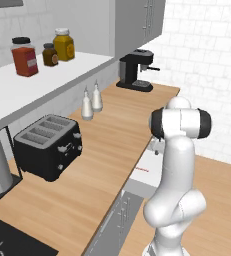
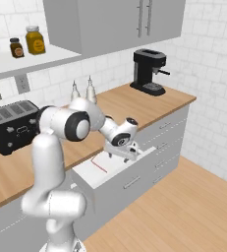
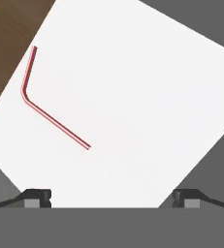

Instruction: Take a straw from the drawer in front and place it inside the glass cup on the dining counter.

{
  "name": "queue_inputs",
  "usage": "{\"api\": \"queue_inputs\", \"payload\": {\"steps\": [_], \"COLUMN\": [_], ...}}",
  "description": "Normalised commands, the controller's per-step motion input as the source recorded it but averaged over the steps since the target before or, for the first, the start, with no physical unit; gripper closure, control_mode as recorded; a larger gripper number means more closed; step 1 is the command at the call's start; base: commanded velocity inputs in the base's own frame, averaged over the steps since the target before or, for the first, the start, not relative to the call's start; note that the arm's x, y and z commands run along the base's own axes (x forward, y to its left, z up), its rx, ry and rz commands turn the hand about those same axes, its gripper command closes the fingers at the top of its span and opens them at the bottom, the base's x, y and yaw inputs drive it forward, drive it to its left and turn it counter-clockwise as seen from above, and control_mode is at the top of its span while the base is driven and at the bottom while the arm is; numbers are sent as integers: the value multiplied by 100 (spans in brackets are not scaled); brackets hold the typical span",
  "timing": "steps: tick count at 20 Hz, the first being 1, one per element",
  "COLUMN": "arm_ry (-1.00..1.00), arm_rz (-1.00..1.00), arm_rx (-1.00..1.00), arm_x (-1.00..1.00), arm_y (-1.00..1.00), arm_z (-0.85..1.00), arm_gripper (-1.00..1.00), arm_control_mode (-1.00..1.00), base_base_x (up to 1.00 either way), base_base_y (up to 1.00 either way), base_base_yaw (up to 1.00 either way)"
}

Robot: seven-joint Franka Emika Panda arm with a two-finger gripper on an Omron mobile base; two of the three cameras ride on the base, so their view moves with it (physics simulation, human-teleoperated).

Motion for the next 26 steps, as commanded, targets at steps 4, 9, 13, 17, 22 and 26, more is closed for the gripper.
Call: {"api": "queue_inputs", "payload": {"steps": [4, 9, 13, 17, 22, 26], "arm_ry": [0, 0, 0, 0, 0, 0], "arm_rz": [6, 1, 0, 0, 0, 0], "arm_rx": [-3, -12, -14, -11, -2, 0], "arm_x": [0, -20, -59, -73, -78, -70], "arm_y": [0, -3, -25, -37, -54, -68], "arm_z": [-31, -28, -20, -15, -1, 0], "arm_gripper": [-100, -100, -100, -100, -100, -100], "arm_control_mode": [-100, -100, -100, -100, -100, -100], "base_base_x": [0, 0, 0, 0, 0, 0], "base_base_y": [0, 0, 0, 0, 0, 0], "base_base_yaw": [0, 0, 0, 0, 0, 0]}}
